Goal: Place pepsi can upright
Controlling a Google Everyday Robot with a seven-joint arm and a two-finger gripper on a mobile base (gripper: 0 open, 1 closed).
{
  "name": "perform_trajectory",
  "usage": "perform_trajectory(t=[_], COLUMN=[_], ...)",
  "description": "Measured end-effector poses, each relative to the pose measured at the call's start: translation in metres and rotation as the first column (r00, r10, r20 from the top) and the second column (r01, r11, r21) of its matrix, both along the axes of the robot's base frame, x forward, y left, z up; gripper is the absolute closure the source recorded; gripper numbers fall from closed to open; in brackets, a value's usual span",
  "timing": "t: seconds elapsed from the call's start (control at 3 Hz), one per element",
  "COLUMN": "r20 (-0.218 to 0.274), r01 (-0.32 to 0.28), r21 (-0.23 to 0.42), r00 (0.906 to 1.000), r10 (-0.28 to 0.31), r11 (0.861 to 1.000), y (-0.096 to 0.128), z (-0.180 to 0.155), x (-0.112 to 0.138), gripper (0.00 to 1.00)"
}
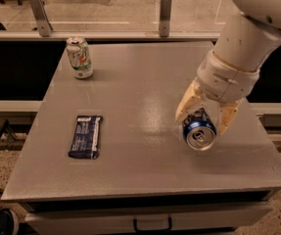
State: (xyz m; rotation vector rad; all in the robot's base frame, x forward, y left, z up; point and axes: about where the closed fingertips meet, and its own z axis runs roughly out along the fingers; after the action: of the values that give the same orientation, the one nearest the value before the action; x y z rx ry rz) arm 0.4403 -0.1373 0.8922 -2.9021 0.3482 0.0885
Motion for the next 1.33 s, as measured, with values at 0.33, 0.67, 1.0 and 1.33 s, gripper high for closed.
perform_trajectory(t=[0.33,0.67,1.0,1.33], r20=[-0.107,-0.222,-0.380,-0.549], r01=[0.274,0.473,0.667,0.831], r21=[0.160,0.232,0.253,0.228], r00=[0.9597,0.8766,0.7345,0.5394], r10=[-0.260,-0.427,-0.562,-0.638], r11=[0.948,0.850,0.701,0.507], y=[0.005,0.005,-0.001,-0.005], z=[0.030,0.043,0.047,0.049], x=[0.029,0.045,0.057,0.063], gripper=[1.00,1.00,1.00,1.00])
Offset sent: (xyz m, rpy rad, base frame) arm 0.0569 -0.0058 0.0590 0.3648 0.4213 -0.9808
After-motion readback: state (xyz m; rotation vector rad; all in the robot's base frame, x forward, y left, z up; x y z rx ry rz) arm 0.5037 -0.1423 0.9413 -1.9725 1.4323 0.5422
